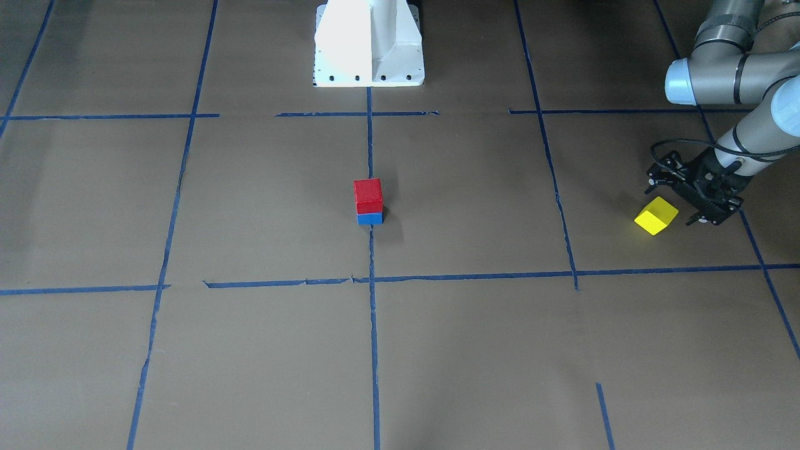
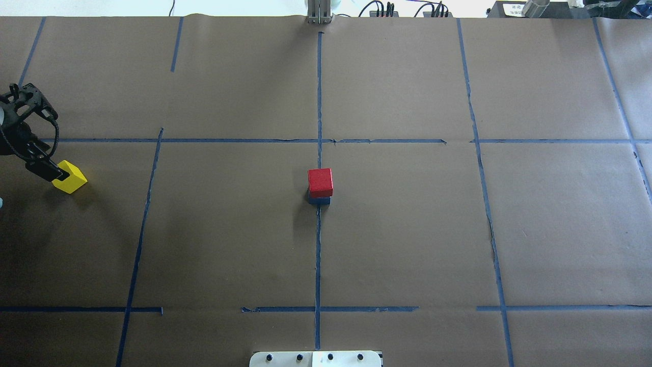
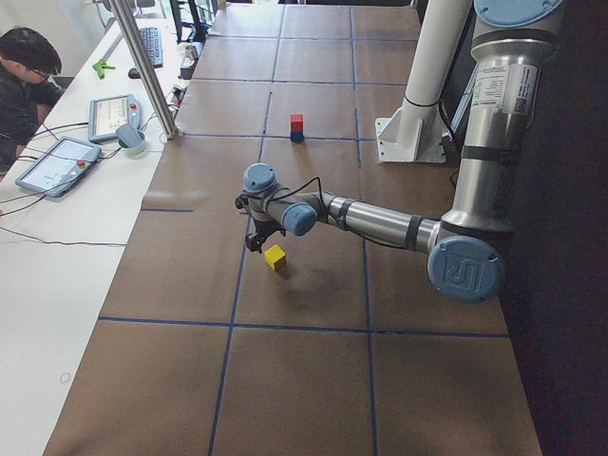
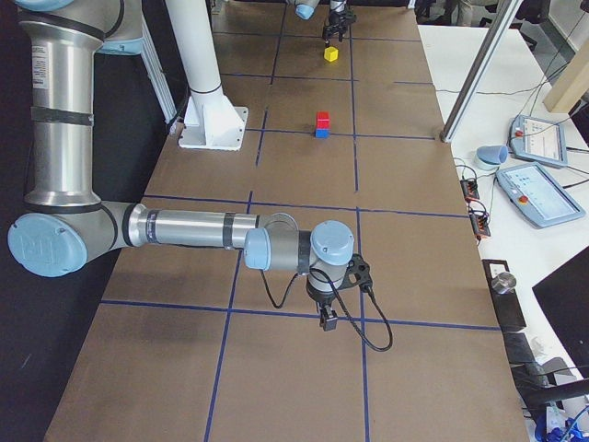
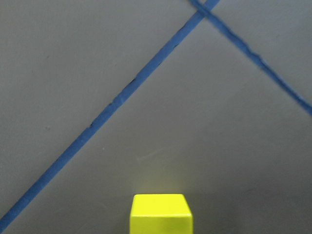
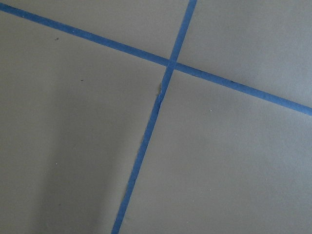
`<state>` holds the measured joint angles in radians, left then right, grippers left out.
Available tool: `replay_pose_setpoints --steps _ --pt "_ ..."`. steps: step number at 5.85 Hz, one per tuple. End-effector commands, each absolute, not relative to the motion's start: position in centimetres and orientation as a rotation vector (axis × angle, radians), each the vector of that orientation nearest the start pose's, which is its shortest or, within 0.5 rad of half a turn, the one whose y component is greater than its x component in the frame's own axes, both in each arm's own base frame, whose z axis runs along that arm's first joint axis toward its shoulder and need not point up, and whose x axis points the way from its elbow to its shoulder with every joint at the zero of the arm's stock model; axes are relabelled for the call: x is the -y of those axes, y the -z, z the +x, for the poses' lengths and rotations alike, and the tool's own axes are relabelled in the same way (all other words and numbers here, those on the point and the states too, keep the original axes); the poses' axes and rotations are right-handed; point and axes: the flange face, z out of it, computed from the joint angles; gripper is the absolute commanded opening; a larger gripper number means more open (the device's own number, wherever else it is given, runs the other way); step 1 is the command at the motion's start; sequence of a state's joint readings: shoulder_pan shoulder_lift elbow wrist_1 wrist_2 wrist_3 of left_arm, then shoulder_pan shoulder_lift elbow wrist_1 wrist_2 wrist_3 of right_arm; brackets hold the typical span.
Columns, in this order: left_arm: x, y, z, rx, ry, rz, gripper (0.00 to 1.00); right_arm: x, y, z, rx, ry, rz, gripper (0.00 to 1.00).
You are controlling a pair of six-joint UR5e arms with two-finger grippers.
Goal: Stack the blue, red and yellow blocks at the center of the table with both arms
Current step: 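Lower the left gripper onto the yellow cube and grasp it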
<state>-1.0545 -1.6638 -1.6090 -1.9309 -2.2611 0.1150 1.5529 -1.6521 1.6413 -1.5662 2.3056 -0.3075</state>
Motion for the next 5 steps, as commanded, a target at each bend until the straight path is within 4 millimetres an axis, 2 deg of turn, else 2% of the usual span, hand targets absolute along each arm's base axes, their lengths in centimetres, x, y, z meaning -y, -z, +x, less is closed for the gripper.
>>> replay_pose_setpoints --steps 1,3,5 --pt "52.0 -56.8 21.5 -0.773 -0.753 0.311 0.99 45.8 -66.5 5.9 0.731 0.308 0.101 1.0" --pt "51.9 -58.4 21.9 -0.77 -0.74 0.272 1.0 45.8 -66.5 5.8 0.731 0.31 0.101 1.0" --pt "51.9 -58.3 22.2 -0.778 -0.678 0.246 1.0 45.8 -66.5 5.9 0.731 0.308 0.101 1.0"
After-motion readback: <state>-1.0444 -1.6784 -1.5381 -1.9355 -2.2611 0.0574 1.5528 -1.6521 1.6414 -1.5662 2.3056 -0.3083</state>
